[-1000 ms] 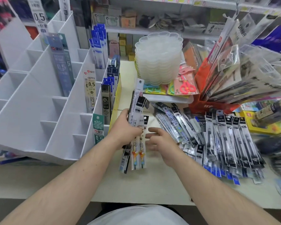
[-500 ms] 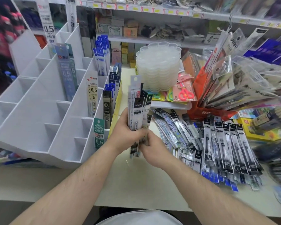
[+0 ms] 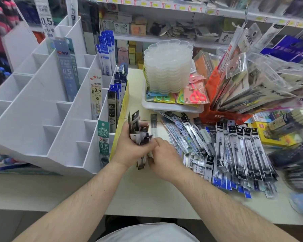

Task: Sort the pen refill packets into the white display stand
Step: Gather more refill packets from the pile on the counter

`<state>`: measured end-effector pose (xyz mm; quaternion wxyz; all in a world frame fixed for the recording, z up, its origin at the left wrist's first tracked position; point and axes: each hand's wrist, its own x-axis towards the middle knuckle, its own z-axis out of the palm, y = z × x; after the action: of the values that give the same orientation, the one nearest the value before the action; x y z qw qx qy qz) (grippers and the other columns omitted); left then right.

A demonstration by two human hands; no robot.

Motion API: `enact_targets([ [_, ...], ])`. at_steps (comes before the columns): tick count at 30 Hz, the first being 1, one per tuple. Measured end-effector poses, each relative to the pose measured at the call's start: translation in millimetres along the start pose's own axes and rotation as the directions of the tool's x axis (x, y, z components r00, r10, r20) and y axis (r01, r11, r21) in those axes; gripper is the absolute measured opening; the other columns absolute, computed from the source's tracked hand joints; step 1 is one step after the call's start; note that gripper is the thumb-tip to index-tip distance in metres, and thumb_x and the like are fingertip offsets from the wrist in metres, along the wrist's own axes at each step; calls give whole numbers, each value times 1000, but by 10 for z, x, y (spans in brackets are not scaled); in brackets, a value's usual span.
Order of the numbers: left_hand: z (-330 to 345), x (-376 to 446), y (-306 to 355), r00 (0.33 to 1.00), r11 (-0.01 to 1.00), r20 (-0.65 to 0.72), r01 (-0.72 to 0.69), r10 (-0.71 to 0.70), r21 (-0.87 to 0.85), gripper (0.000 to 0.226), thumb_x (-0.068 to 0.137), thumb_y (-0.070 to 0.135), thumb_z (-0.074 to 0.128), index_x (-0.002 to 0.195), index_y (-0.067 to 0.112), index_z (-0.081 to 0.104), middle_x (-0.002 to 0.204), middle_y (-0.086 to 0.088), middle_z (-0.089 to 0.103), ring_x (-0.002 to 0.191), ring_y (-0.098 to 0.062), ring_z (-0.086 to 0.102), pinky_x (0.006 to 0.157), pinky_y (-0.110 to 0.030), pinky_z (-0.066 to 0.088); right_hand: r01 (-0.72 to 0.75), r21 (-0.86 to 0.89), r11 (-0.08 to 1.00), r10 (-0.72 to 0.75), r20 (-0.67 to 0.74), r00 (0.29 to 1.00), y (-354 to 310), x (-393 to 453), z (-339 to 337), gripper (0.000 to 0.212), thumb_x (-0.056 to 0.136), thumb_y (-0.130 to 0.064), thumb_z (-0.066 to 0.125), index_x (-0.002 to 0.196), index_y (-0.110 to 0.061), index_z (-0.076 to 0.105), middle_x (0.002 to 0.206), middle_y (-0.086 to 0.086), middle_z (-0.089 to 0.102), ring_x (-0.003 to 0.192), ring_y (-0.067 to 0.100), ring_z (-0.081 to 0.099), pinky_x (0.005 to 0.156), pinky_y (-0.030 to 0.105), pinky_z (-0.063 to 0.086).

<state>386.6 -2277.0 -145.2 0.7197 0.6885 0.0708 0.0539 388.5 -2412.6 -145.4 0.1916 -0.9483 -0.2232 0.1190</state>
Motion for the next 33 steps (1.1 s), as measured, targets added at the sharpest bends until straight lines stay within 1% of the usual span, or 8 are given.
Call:
enact_targets([
  [5, 11, 31, -24, 998, 998, -17, 66, -66, 19, 51, 60, 8, 78, 106, 23, 59, 91, 5, 72, 84, -5, 68, 78, -23, 55, -43, -52, 998, 46, 71, 996, -25, 3, 9, 39, 96, -12, 51, 134, -11, 44, 123, 8, 45, 104, 33, 56, 79, 38, 42],
  [9, 3, 96, 63, 984, 992, -142, 118, -111, 47, 24, 74, 1, 76, 75, 20, 62, 65, 8, 61, 62, -9, 56, 65, -27, 49, -211, 311, 927, 205, 54, 977, 100, -65, 24, 52, 94, -11, 53, 144, -19, 44, 127, 0, 52, 98, 19, 57, 89, 33, 47],
  [14, -35, 242, 383, 928, 940, -232, 232, -291, -251, 18, 85, 1, 70, 85, 18, 65, 70, -5, 63, 66, -25, 64, 68, -38, 56, -449, 864, 230, 644, 211, 736, 338, -253, -75, 27, 94, -2, 53, 120, -9, 62, 103, 2, 64, 86, 17, 61, 74, 29, 50],
  [17, 33, 317, 590, 897, 885, -198, 312, -394, -347, 15, 89, 1, 67, 88, 15, 62, 69, -8, 59, 59, -22, 62, 67, -37, 57, -376, 923, 80, 623, 248, 742, 383, -318, -163, 22, 89, -8, 56, 107, -13, 66, 109, 9, 66, 93, 21, 63, 79, 34, 49],
  [22, 102, 459, 763, 847, 841, -146, 456, -511, -292, 7, 86, 7, 72, 85, 10, 66, 69, -4, 65, 68, -22, 65, 82, -46, 59, -294, 935, 201, 368, 206, 907, 299, -317, -605, 50, 65, -32, 57, 112, -20, 67, 119, 2, 68, 113, 18, 63, 96, 36, 47],
  [26, 204, 556, 919, 795, 776, -72, 564, -603, -282, 12, 91, 12, 68, 84, 6, 61, 67, -7, 61, 51, -18, 63, 56, -32, 56, -361, 816, 451, 228, 286, 931, 109, -203, -926, 63, 60, -50, 73, 120, -31, 62, 118, -8, 67, 115, 11, 61, 92, 28, 45],
  [29, 364, 566, 983, 779, 761, -33, 601, -626, -245, 15, 93, 14, 68, 87, 1, 61, 69, -11, 57, 51, -23, 61, 48, -31, 53, -367, 656, 660, 223, 295, 929, -88, -65, -1066, 56, 74, -32, 83, 123, -27, 55, 107, -5, 68, 100, 14, 67, 82, 28, 52],
  [33, 552, 598, 1060, 781, 758, -21, 599, -625, -257, 20, 91, 17, 71, 88, 1, 60, 72, -13, 59, 53, -26, 61, 45, -31, 52, -340, 586, 736, 294, 177, 939, -216, 80, -1044, 49, 68, -23, 85, 106, -22, 54, 96, 1, 66, 83, 18, 68, 63, 32, 52],
])
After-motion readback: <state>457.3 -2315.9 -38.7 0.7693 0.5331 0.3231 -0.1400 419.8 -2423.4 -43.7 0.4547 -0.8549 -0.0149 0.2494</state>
